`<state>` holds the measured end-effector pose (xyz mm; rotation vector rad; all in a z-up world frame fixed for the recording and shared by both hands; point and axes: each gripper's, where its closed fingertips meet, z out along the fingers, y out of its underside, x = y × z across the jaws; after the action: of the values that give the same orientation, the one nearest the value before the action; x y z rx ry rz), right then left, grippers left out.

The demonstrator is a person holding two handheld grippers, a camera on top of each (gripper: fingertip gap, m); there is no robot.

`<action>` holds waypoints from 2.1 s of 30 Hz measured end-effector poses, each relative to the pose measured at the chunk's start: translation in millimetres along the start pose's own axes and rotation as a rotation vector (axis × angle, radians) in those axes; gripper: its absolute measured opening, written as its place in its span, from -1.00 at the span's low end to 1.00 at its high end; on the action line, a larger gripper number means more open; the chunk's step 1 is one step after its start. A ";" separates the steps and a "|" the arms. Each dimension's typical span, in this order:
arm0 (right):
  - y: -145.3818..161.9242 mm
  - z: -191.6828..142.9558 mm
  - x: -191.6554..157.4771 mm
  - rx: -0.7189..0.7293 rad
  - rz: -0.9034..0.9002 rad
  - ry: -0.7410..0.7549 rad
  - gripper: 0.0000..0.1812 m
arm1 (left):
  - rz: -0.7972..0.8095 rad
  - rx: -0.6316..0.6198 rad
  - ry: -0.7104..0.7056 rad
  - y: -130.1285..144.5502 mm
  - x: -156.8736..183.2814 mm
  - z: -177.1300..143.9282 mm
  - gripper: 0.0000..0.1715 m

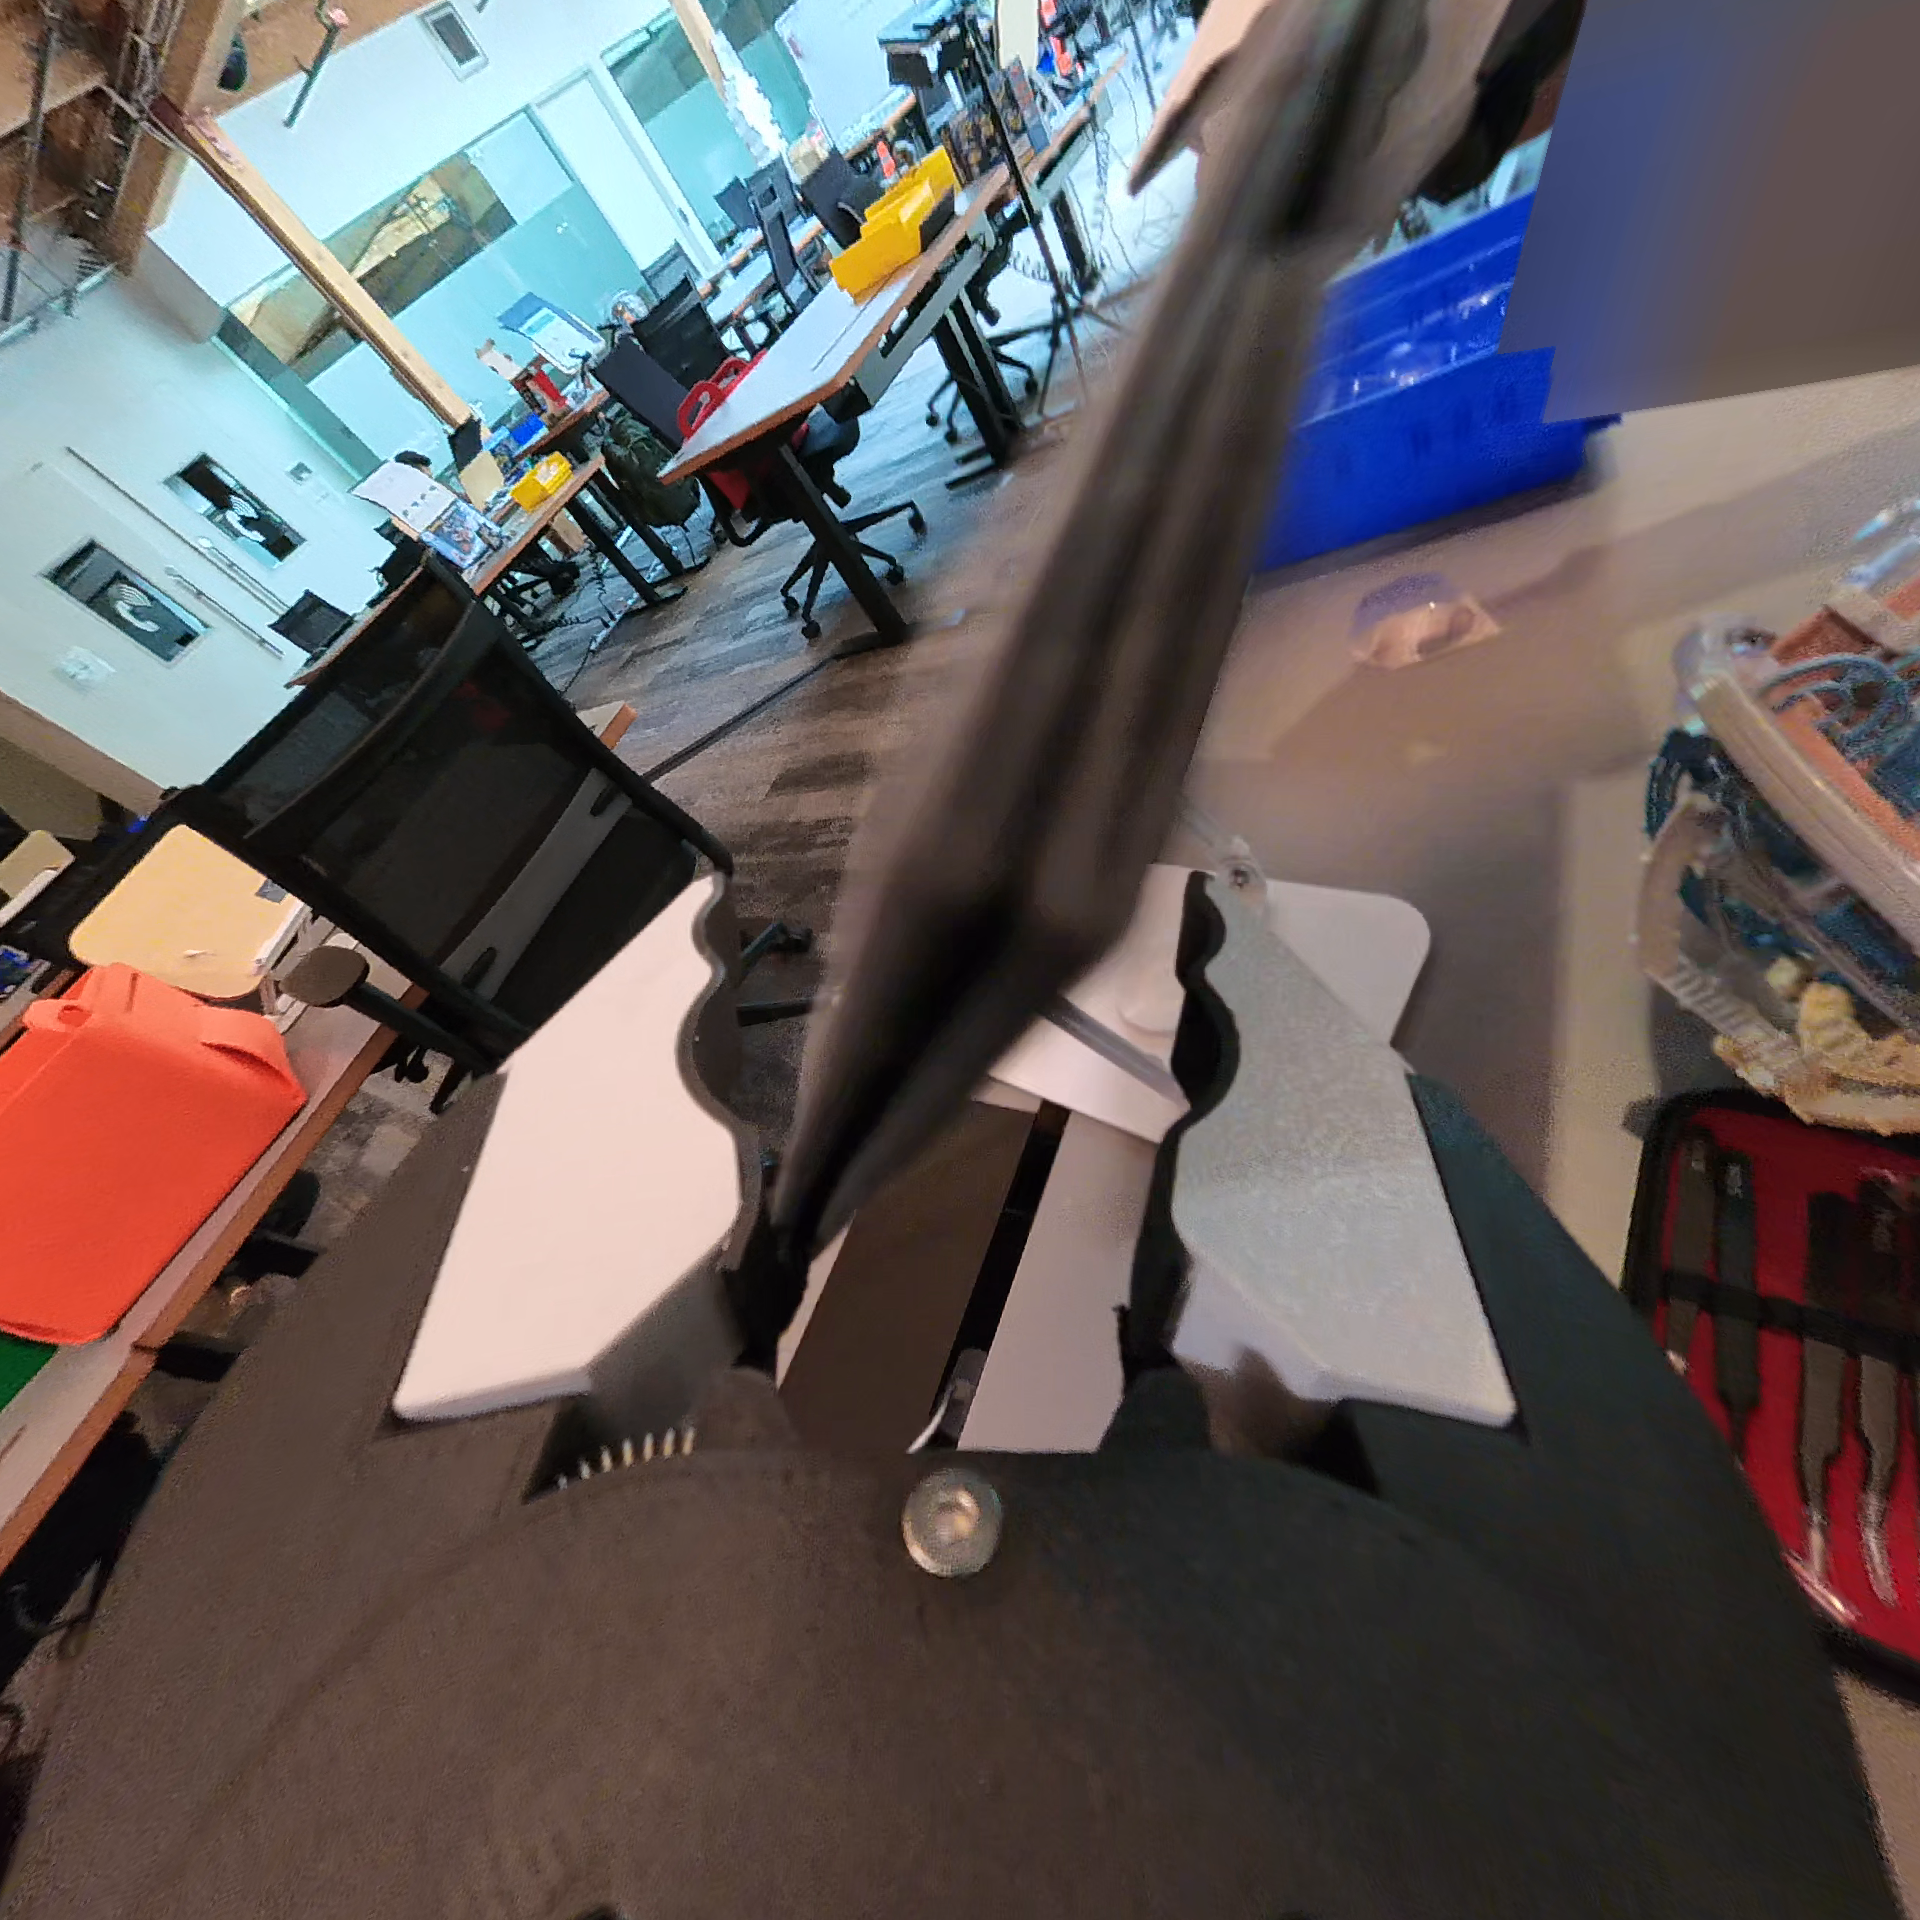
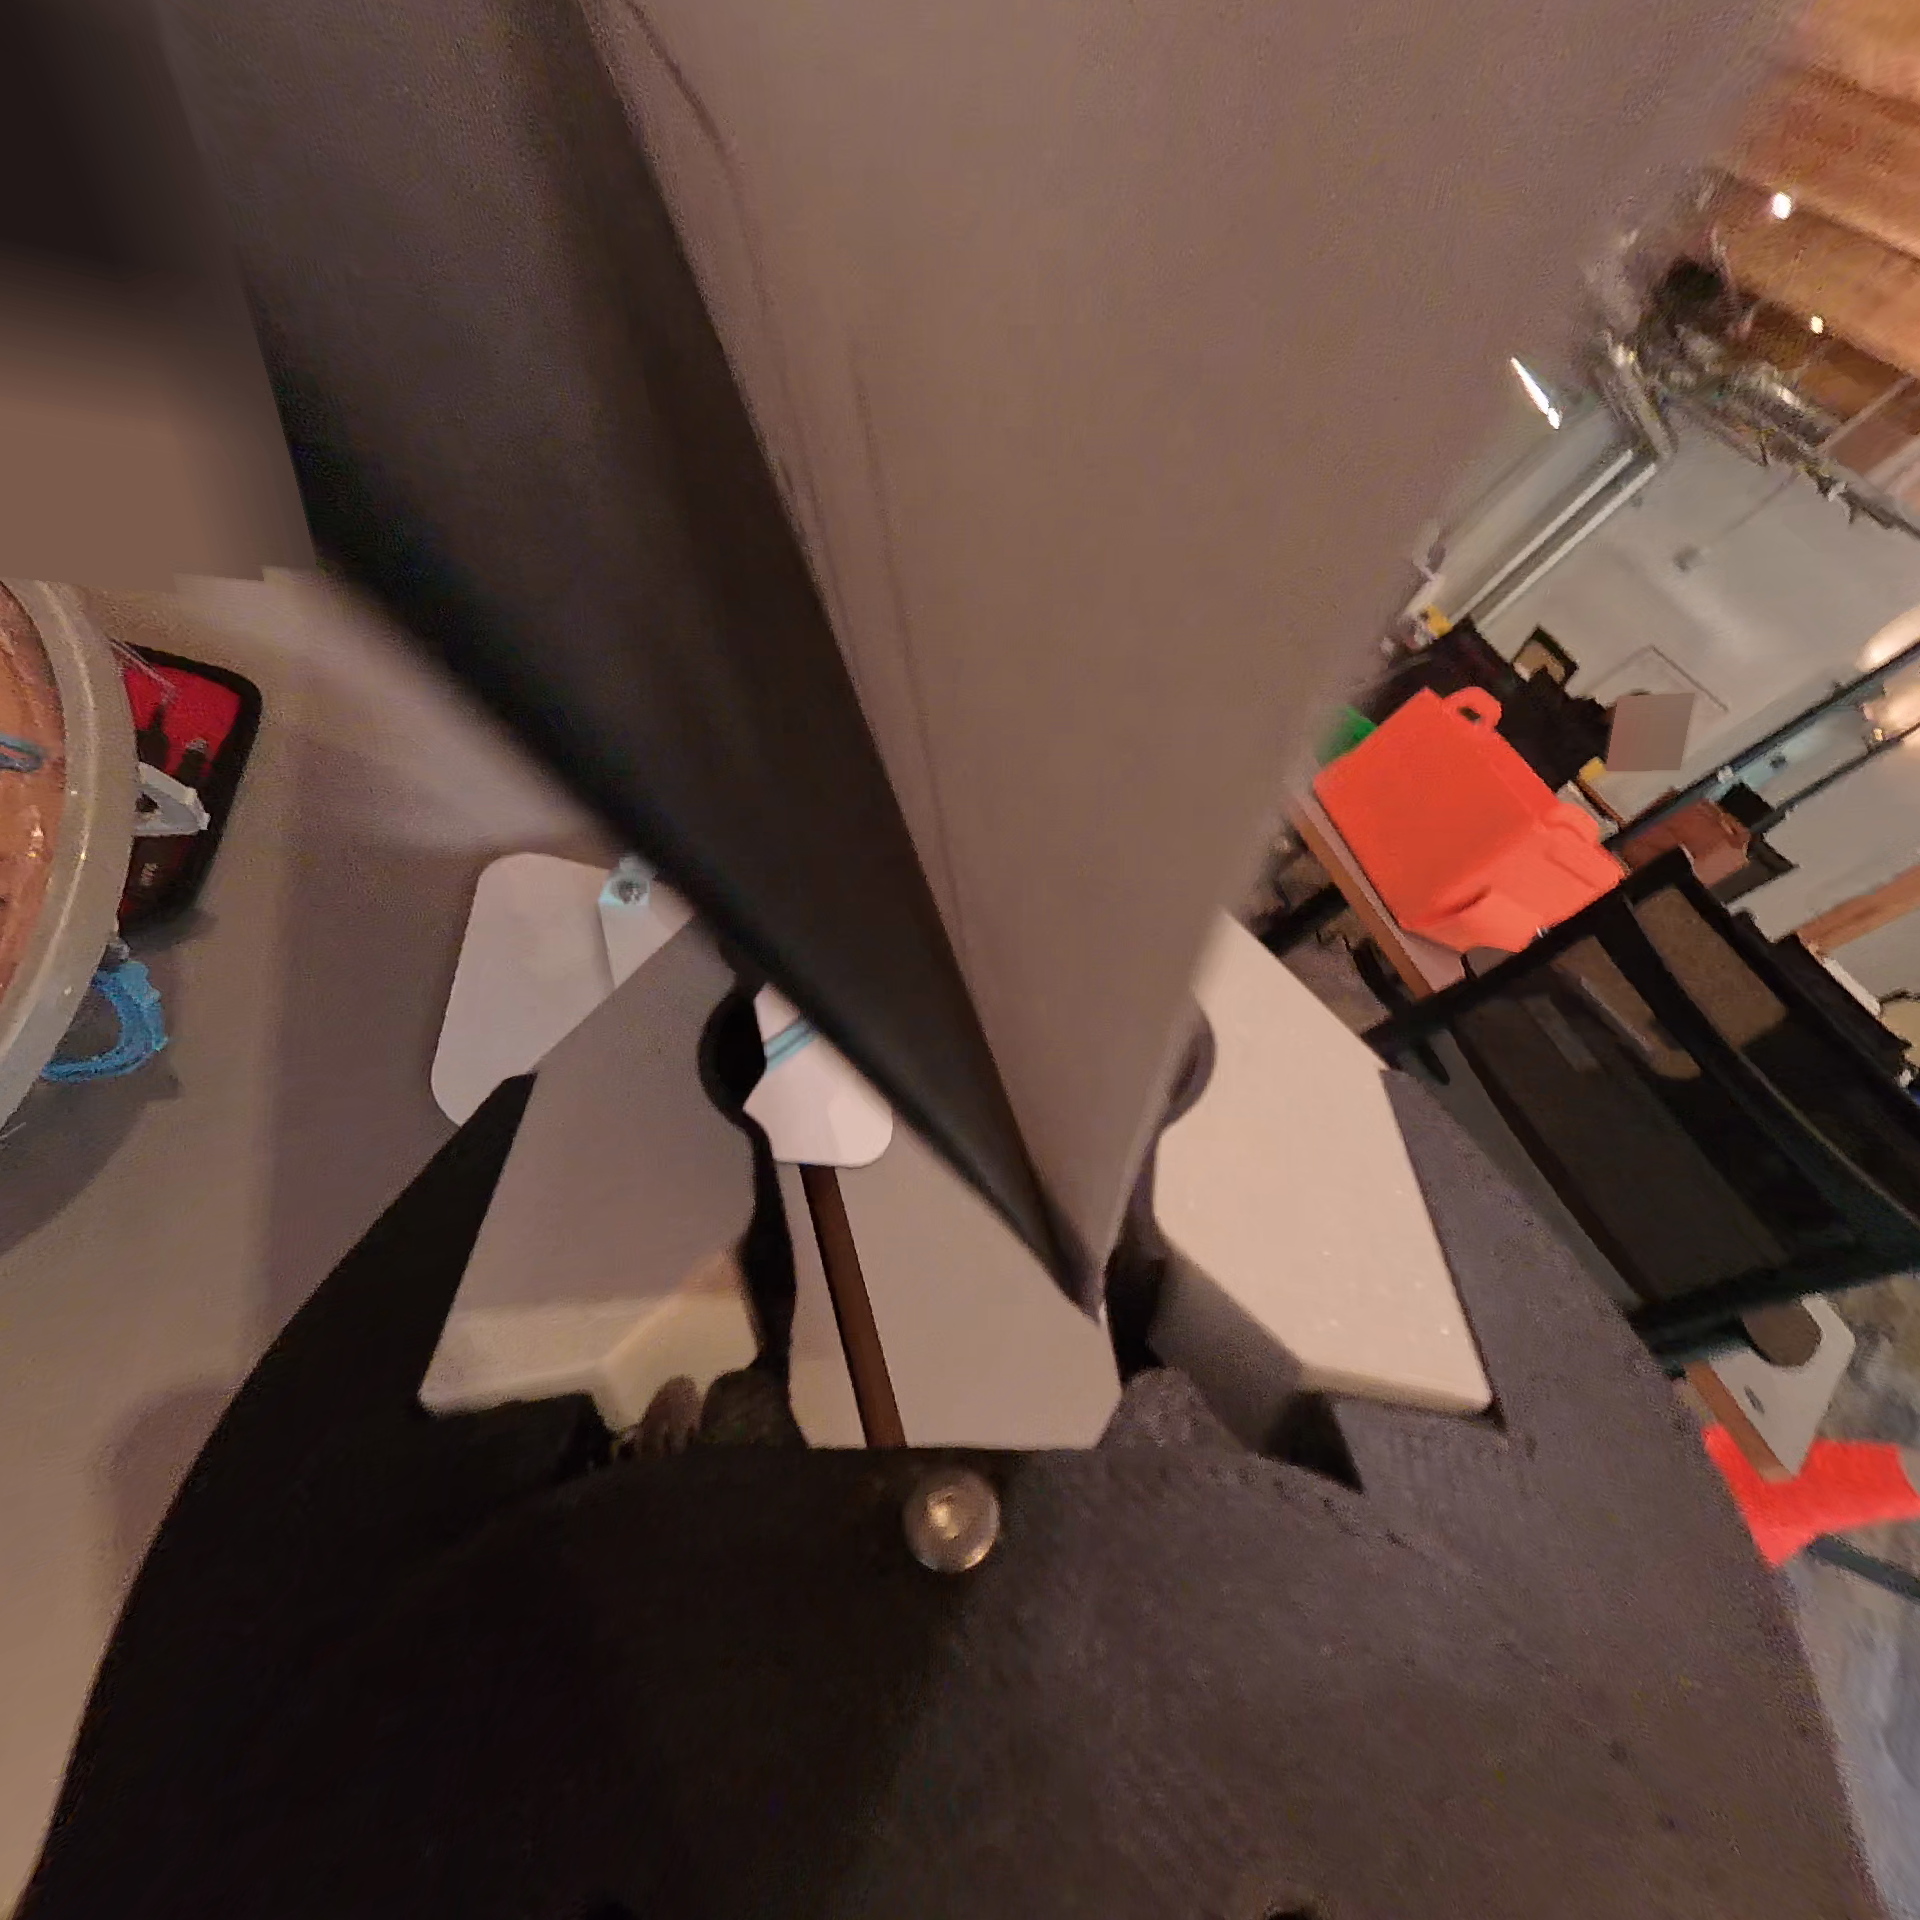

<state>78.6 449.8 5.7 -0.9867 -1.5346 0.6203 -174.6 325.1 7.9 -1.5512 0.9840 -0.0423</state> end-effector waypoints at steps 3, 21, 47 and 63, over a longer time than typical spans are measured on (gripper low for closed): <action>17.0 -17.0 4.4 -0.106 0.029 0.051 -0.10 | 0.043 -0.054 -0.037 -4.9 -0.3 -15.2 0.04; 29.9 -43.7 -206.6 -0.148 0.581 -0.313 -0.21 | -0.315 -0.164 0.116 17.1 191.7 -64.3 0.02; 42.4 32.9 -161.7 0.118 0.982 -0.280 -0.40 | -0.836 0.010 0.431 46.5 186.7 55.5 -0.66; 116.3 102.0 -100.3 0.173 1.124 -0.140 -0.42 | -1.015 -0.024 0.290 134.3 121.1 127.4 -0.72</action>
<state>8.2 437.0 -164.2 -1.6655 -0.8949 1.5876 -102.2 368.4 -196.7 -1.9548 0.3145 -0.9840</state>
